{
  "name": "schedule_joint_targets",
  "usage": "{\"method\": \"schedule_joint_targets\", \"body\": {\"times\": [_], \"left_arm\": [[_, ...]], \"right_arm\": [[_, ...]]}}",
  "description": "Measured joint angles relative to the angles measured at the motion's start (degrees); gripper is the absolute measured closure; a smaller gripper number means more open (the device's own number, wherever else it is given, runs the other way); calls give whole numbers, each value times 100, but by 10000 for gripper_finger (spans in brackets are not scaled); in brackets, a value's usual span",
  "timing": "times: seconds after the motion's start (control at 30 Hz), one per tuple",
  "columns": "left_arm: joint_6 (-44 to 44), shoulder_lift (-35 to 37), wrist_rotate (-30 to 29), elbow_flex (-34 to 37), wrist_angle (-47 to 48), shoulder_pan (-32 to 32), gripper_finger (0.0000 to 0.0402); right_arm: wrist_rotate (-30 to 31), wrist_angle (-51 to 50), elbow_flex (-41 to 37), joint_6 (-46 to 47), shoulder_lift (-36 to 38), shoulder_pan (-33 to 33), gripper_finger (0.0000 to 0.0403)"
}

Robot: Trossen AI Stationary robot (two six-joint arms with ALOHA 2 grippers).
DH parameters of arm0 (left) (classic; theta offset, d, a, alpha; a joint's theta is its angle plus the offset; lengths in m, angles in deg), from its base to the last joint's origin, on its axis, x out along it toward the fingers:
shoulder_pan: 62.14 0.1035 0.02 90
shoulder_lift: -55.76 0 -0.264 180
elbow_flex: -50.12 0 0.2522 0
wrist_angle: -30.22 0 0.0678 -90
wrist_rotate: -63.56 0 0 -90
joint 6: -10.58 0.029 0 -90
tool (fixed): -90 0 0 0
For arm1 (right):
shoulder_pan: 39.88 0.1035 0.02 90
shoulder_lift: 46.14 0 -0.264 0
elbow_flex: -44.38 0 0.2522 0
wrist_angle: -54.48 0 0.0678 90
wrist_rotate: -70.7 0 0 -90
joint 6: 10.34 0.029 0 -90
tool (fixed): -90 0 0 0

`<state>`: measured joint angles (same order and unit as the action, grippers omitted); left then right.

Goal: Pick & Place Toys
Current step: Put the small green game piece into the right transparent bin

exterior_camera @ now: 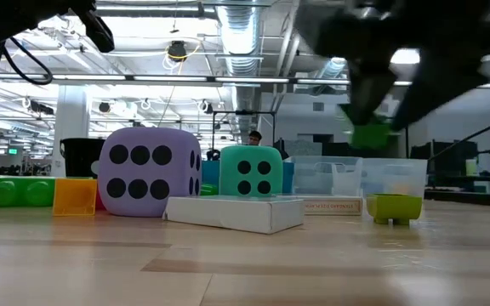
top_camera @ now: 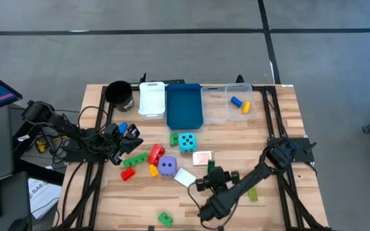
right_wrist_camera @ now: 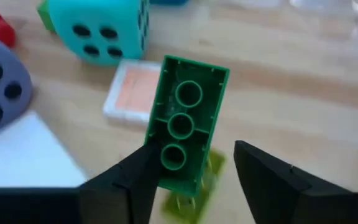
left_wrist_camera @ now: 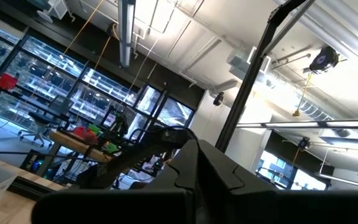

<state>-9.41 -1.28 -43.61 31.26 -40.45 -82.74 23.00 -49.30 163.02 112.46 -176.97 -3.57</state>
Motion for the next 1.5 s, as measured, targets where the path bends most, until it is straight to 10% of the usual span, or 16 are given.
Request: {"method": "schedule_joint_targets", "body": {"times": [0.7, 1.5], "left_arm": [[-400, -2, 665, 0, 312, 0, 401], [-935, 0, 870, 0, 934, -970, 401]], "right_arm": [[1971, 2, -16, -2448, 1817, -699, 308], [971, -1, -16, -6079, 4120, -2236, 310]]}}
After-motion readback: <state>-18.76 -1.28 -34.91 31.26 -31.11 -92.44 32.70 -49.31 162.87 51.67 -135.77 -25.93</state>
